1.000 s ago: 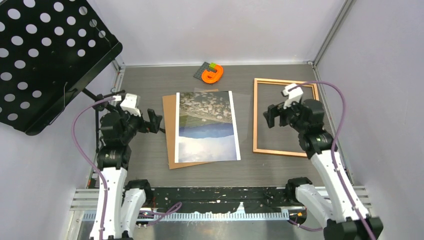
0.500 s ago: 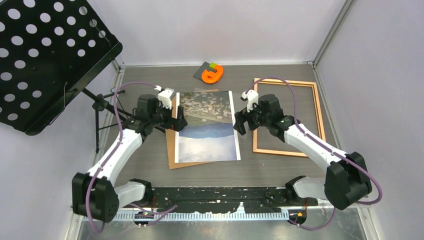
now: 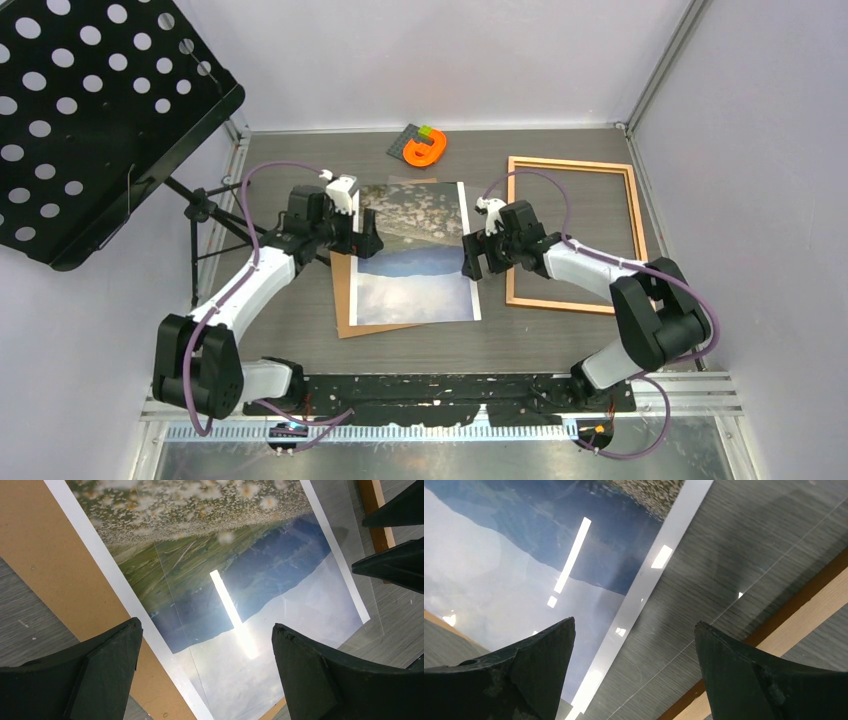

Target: Put the photo into the frame

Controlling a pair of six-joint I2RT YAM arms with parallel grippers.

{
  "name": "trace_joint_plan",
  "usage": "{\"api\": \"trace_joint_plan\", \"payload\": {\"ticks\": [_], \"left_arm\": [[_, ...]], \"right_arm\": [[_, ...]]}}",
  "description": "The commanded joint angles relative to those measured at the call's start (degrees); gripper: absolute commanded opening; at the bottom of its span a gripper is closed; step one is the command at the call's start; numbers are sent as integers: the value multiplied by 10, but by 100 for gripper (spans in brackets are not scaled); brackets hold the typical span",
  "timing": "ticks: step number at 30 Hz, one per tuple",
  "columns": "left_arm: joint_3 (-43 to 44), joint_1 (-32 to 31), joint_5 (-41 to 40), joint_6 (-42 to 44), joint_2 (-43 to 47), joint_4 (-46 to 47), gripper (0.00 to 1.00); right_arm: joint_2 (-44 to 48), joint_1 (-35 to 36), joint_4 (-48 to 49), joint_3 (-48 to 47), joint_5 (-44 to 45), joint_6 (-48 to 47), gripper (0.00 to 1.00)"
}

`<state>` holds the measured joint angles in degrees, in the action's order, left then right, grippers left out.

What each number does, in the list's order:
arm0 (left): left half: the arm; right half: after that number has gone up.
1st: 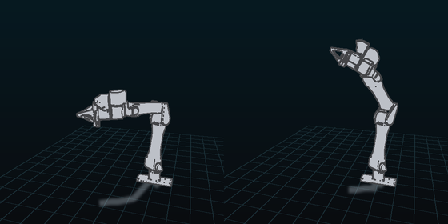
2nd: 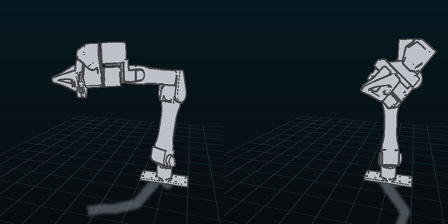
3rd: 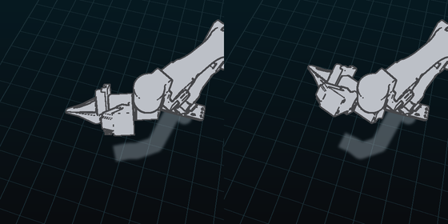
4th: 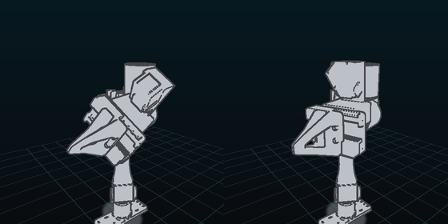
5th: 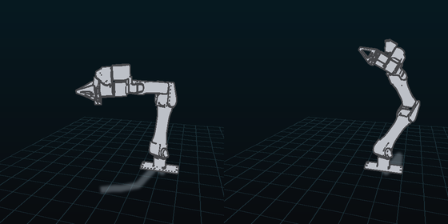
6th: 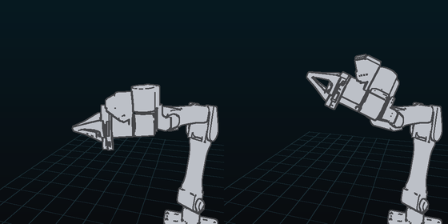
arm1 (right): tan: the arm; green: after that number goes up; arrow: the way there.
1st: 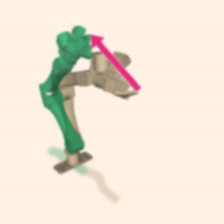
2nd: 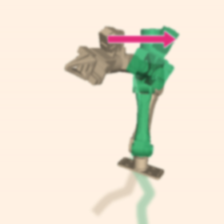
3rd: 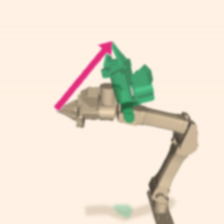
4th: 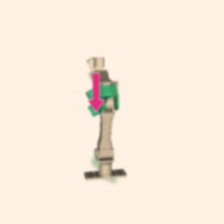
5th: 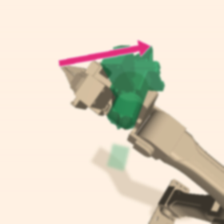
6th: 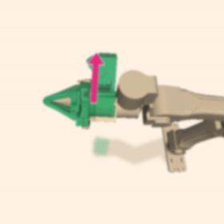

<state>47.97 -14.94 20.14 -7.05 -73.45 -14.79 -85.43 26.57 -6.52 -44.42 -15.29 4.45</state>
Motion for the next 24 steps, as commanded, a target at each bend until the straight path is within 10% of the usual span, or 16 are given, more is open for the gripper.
{"api": "trace_joint_plan", "payload": {"ticks": [1,24], "left_arm": [[0,-6,3,5,-2,42,99],[42,-7,57,-6,-116,46,99]], "right_arm": [[-14,-4,11,-4,34,35,96],[-86,-82,-17,-23,2,74,98]]}}
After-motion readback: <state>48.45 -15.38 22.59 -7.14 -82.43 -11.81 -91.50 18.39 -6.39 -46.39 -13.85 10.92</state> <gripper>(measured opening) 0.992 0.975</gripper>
